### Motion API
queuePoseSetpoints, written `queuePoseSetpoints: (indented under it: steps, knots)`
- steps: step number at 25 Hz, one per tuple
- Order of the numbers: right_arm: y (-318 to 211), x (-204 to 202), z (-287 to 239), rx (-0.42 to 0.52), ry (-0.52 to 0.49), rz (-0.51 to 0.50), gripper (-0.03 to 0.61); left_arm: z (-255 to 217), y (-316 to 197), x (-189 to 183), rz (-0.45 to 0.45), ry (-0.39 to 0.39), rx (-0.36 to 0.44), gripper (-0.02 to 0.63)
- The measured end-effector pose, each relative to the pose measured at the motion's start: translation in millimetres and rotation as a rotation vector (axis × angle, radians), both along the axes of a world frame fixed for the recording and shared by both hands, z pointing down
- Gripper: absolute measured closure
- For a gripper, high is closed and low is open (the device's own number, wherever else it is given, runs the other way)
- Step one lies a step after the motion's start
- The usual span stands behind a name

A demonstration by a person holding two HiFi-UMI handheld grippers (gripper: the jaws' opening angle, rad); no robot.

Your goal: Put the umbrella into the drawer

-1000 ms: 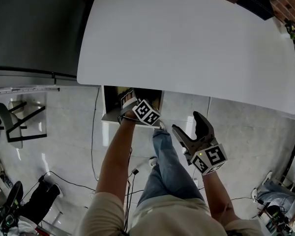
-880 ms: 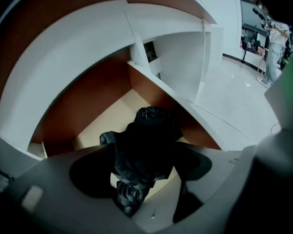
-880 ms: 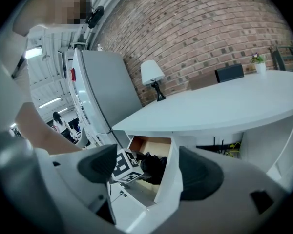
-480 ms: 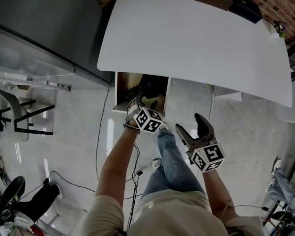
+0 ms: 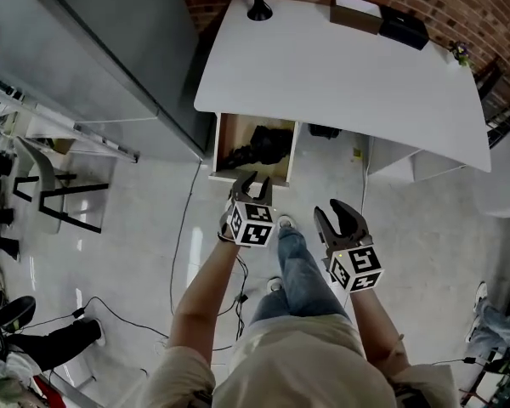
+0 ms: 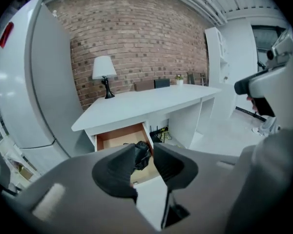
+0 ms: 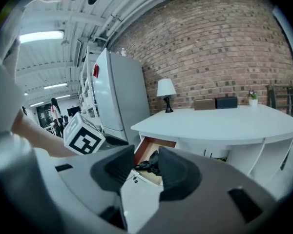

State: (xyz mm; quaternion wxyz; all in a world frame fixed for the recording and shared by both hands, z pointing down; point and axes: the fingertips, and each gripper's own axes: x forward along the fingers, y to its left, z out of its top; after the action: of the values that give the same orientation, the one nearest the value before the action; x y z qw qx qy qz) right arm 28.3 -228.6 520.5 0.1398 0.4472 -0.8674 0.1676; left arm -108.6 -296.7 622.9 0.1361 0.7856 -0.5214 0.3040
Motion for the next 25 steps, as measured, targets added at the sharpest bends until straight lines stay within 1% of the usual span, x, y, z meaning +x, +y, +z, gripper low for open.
queuePoseSetpoints:
  steps: [4, 6, 12, 16, 20, 23, 25]
  knots:
    - [31.0, 5.6, -18.9, 0.039, 0.019, 0.009, 0.475, -39.1, 44.1, 1.3, -0.044, 0.078, 0.021, 0.536]
    - [47.9, 6.0, -27.4, 0.057, 0.022, 0.007, 0.51, -57.0, 68.4, 1.1, -0.065, 0.111, 0.037, 0.549]
    - [97.1, 1.0, -53.9, 0.116, 0.037, -0.033, 0.57, -111.3, 139.7, -3.4, -0.115, 0.182, 0.093, 0.585]
    - [123.4, -6.1, -73.0, 0.169, 0.03, -0.071, 0.575, -136.5, 180.5, -10.6, -0.166, 0.257, 0.129, 0.594]
    - [150.9, -13.8, -90.7, 0.21, 0.01, -0.104, 0.576, -154.3, 218.0, -27.1, -0.24, 0.29, 0.172, 0.601]
    - [168.7, -20.0, -97.9, 0.225, 0.003, -0.133, 0.577, -163.6, 241.9, -34.4, -0.267, 0.317, 0.182, 0.601]
    - [180.0, -25.3, -99.7, 0.232, 0.003, -0.152, 0.576, -168.2, 256.3, -39.0, -0.283, 0.347, 0.185, 0.601]
